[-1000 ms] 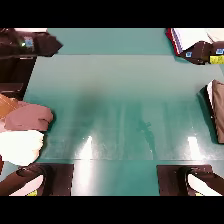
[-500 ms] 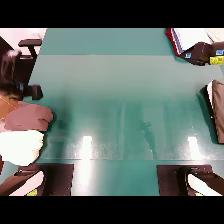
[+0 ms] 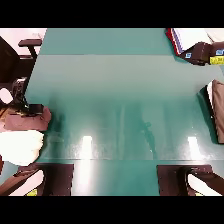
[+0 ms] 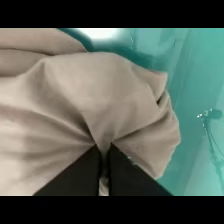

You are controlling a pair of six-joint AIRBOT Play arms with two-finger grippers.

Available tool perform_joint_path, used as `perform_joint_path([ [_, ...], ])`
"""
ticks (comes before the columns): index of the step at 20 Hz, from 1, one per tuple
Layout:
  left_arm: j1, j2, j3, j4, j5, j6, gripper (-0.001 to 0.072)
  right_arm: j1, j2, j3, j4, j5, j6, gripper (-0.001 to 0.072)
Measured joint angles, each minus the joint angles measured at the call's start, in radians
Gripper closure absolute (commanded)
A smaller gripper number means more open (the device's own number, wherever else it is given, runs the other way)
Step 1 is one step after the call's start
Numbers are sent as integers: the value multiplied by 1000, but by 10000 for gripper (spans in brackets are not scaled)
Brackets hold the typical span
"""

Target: Fold the shirts.

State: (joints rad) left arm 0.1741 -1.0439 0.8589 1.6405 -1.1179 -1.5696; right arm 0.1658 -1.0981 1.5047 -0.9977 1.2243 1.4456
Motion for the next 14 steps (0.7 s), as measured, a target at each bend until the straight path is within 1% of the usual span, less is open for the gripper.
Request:
perform_joint_path([
  [3, -9, 17, 132, 4, -63, -2, 686, 0, 10, 0, 1, -16, 0, 692],
  [6, -73, 72, 349, -18, -104, -2, 687, 0, 43, 0, 3, -70, 0, 692],
  [10, -255, 114, 644, -42, -148, -2, 688, 0, 103, 0, 3, -179, 0, 692],
  [14, -475, 103, 774, -25, -164, -23, 688, 0, 137, 0, 2, -251, 0, 692],
])
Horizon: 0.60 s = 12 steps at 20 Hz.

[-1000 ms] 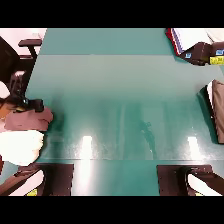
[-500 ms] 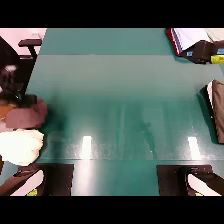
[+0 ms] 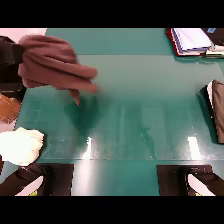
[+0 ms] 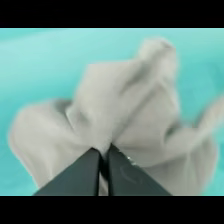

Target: Fold the shirts.

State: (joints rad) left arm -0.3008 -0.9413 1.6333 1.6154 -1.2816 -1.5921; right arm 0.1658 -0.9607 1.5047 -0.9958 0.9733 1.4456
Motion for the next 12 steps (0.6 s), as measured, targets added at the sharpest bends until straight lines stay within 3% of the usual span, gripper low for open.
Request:
perform_joint_path([
  [7, -385, -252, 43, 0, 31, -20, 681, 0, -31, 35, -1, 18, 0, 692],
  [8, -434, -304, 44, -21, 60, -19, 476, 0, -42, 48, -1, 32, 0, 692],
  [9, -471, -349, 45, -48, 96, -13, 166, 0, -52, 61, -2, 48, 0, 692],
  [12, -529, -442, 50, -124, 192, 26, 152, 1, -80, 100, -2, 95, 0, 692],
])
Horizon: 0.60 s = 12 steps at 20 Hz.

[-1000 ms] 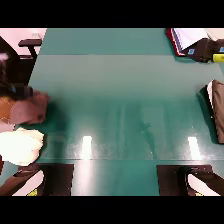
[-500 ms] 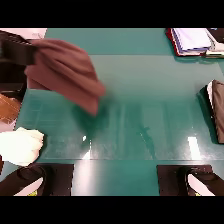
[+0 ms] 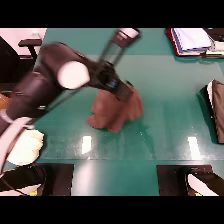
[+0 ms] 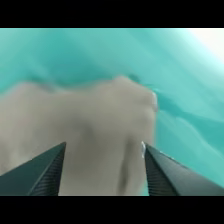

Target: Fold the shirts.

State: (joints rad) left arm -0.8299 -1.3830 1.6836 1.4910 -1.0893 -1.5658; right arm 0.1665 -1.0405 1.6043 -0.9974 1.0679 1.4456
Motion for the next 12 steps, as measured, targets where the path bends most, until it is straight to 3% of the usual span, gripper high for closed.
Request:
perform_joint_path([
  [3, 53, -35, 20, -16, 24, 15, 153, 0, -12, 18, 0, 36, 0, 692],
  [7, 251, -53, -20, -41, -21, 1, 153, 0, -18, 26, -1, 60, 0, 692],
  [12, 473, -63, -277, -243, 29, 5, 177, 0, -19, 28, -1, 73, 0, 692],
])
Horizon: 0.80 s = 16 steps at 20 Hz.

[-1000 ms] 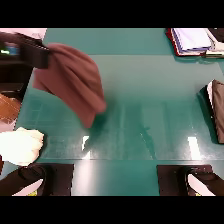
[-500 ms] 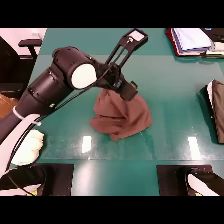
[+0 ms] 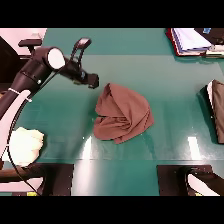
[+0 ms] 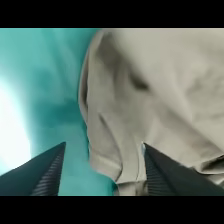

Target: Fold the shirts.

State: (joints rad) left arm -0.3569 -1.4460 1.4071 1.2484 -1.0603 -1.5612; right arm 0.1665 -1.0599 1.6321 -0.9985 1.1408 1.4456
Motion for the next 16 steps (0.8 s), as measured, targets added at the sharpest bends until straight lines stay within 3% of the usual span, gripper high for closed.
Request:
perform_joint_path([
  [1, 22, -6, -54, -37, 26, 8, 230, 0, 0, 0, 0, 0, 0, 692],
  [9, 1, -116, -225, -214, 203, 67, 247, 0, 0, 0, 1, 4, 0, 692],
  [10, -6, -124, -227, -226, 219, 68, 525, 0, 0, 0, 1, 6, 0, 692],
  [11, -8, -128, -225, -232, 230, 71, 681, 0, 0, 0, 1, 10, 0, 692],
  [16, 56, -98, -142, -225, 209, 75, 685, -8, 3, -25, -42, 95, 3, 692],
])
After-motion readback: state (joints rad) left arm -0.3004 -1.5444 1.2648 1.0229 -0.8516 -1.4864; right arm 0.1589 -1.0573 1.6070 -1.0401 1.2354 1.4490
